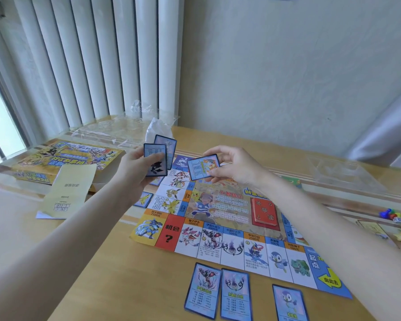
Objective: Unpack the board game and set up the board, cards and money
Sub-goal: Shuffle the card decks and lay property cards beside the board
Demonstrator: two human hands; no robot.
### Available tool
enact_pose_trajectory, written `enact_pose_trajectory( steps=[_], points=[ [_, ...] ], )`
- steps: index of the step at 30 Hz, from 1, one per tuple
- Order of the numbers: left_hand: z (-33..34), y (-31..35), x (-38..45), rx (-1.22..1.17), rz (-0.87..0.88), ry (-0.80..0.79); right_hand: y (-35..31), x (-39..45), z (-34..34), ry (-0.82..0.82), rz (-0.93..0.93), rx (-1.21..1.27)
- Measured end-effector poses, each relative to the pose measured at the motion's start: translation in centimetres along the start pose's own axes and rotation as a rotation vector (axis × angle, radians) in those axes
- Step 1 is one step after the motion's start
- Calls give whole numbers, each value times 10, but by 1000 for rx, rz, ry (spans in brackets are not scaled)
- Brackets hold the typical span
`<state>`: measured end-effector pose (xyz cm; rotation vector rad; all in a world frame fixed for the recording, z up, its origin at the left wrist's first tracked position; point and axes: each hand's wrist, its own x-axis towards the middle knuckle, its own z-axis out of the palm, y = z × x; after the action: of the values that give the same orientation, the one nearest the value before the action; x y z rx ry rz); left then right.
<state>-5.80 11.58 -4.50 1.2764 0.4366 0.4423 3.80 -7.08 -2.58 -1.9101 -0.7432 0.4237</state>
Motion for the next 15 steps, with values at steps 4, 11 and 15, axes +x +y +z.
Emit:
enact_pose_trajectory(
  steps=[4, 11, 15],
  points=[
    [-9, 1, 7, -16, 19, 52, 5, 7, 0, 162, -7, 37],
    [-12, -5, 12, -17, 2, 48, 13, 12, 1, 111, 53, 115],
    [-14, -5, 16, -27, 12, 69, 15, 14, 1, 73, 59, 152]
  ],
)
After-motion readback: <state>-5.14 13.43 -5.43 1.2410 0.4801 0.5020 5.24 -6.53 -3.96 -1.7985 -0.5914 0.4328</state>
